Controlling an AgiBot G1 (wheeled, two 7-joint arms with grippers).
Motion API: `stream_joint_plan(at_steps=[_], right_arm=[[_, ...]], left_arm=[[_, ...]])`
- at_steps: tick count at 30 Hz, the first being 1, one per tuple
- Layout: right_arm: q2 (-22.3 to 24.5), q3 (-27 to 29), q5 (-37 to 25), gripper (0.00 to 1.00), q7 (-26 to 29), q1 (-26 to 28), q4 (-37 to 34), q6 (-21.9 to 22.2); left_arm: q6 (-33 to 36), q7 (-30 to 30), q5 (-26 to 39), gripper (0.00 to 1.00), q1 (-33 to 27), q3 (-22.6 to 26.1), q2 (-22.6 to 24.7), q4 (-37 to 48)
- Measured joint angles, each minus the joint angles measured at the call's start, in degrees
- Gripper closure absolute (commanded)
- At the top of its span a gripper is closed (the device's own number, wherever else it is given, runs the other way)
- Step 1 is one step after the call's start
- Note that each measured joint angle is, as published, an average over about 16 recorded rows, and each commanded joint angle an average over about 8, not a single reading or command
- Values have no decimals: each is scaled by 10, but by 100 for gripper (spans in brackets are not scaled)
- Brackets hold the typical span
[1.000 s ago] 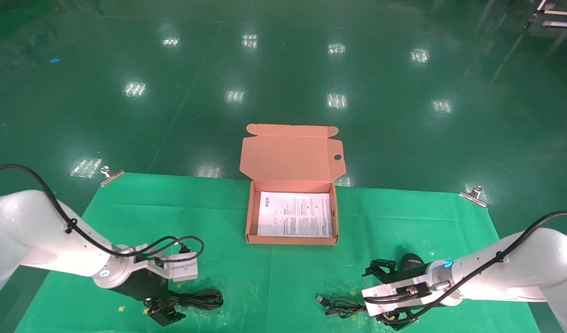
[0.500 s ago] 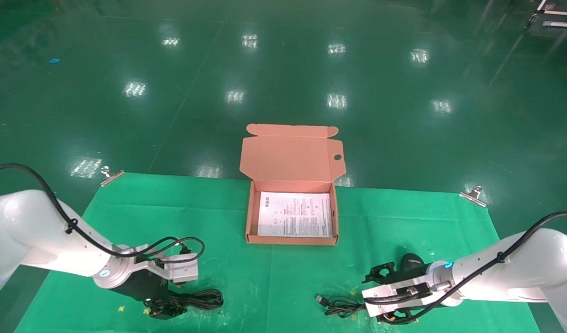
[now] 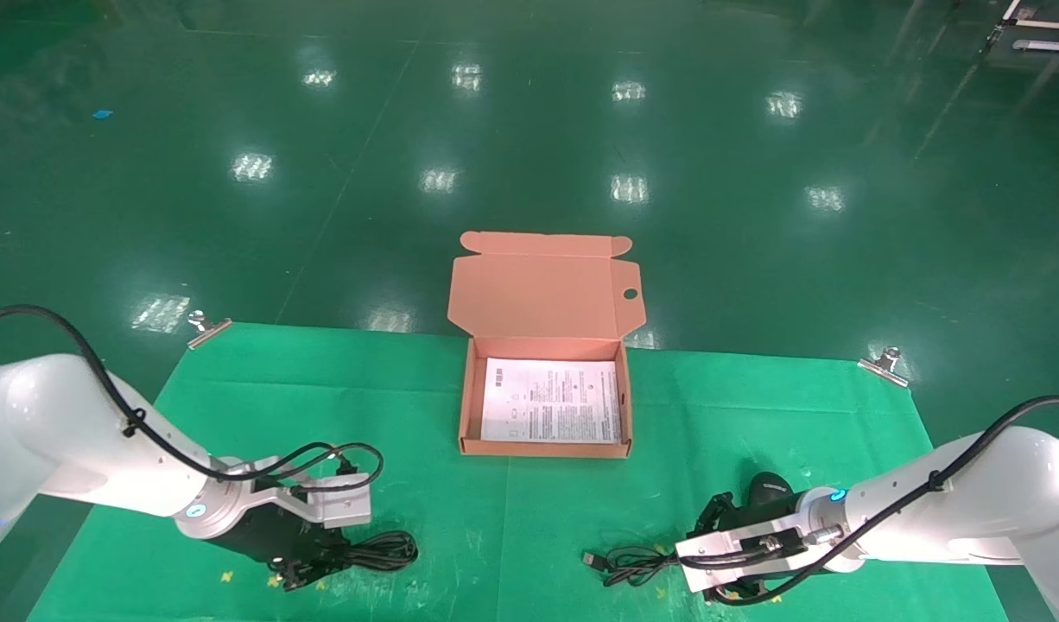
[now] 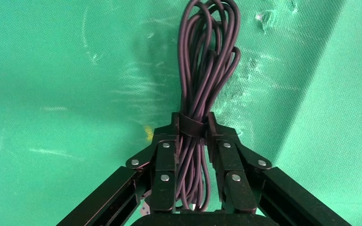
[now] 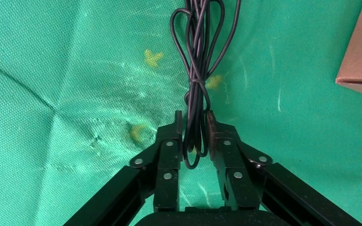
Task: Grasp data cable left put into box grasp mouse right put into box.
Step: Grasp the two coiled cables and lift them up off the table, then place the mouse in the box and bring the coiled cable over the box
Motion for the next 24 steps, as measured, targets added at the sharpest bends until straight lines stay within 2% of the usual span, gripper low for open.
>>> stream_joint_plan(at_steps=[12, 19, 24], right_arm=[[34, 27, 27, 100, 27, 27, 26, -8], [63, 63, 54, 100, 67, 79, 63, 0], [56, 85, 71, 100, 87, 123, 80, 18]], left_arm=[[-3, 7, 22, 100, -14, 9, -17, -33], [-11, -17, 62, 100, -50, 15, -48, -125], [-26, -56, 94, 100, -79, 13, -68, -214]])
